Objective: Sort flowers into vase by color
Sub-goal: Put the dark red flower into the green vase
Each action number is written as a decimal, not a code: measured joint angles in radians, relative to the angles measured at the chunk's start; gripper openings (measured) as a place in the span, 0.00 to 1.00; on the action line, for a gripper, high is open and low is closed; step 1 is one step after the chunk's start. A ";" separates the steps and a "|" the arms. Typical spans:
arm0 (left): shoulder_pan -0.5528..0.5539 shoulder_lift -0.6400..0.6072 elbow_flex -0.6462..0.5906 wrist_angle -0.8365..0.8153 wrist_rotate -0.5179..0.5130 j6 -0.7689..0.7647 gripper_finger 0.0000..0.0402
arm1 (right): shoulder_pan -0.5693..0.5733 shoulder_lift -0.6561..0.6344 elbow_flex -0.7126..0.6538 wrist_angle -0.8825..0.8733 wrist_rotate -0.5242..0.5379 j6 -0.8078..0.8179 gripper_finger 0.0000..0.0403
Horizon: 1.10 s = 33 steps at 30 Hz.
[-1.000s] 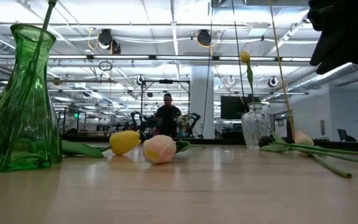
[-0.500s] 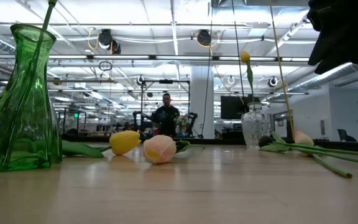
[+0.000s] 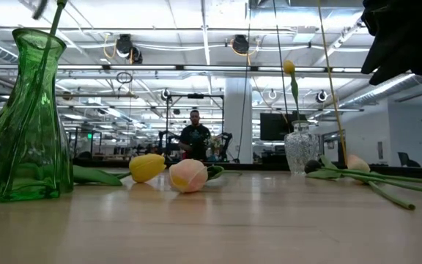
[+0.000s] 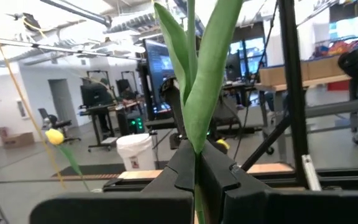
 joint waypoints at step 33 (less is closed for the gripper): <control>0.019 0.063 -0.255 0.134 -0.016 -0.281 0.00 | 0.000 0.000 0.000 0.035 -0.015 -0.008 0.24</control>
